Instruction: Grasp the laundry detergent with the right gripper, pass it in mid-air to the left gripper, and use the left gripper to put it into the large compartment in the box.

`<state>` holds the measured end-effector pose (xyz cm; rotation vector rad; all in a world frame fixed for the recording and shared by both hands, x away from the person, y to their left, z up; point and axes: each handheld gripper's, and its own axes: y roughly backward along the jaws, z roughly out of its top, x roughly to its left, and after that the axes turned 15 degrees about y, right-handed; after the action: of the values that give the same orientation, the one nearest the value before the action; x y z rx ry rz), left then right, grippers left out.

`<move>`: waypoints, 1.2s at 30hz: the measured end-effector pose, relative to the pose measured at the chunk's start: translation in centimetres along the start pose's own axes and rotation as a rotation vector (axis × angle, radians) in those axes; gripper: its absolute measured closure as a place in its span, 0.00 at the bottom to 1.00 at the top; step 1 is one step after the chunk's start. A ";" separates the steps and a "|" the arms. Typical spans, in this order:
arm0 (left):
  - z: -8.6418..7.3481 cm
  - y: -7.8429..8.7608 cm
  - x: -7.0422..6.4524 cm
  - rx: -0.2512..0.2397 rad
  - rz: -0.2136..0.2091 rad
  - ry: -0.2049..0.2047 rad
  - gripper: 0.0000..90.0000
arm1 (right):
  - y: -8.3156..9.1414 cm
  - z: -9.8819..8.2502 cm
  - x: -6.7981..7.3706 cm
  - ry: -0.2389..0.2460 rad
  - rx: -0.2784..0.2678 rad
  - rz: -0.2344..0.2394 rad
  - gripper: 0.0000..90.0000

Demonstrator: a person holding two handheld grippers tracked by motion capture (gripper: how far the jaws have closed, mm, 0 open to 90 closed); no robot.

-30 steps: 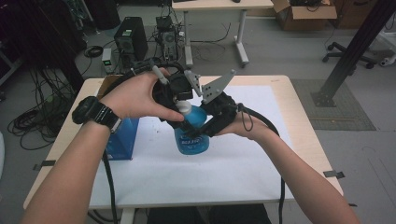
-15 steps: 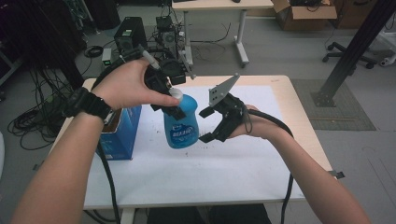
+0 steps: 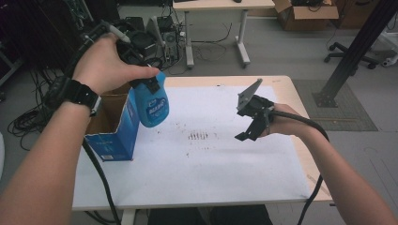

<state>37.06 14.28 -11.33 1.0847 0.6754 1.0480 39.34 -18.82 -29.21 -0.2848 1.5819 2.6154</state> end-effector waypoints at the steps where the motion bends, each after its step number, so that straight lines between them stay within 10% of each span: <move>1: 0.0 0.2 0.5 -0.001 0.009 0.030 0.42 | 0.3 -0.5 -0.1 -0.011 0.002 -0.004 0.10; 6: -0.2 1.1 3.0 -0.015 0.065 0.201 0.42 | 1.8 -2.9 -0.8 -0.066 0.005 -0.034 0.10; 16: -1.2 1.8 7.9 -0.028 0.124 0.418 0.42 | 2.9 -5.8 -1.2 -0.133 0.024 -0.053 0.11; 36: -2.7 -0.4 11.4 -0.009 0.153 0.509 0.42 | 3.2 -7.5 -1.4 -0.159 0.038 -0.049 0.11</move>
<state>39.29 25.73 -12.17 0.8735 1.0011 1.4794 41.09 -26.91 -29.56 -0.1081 1.5502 2.4995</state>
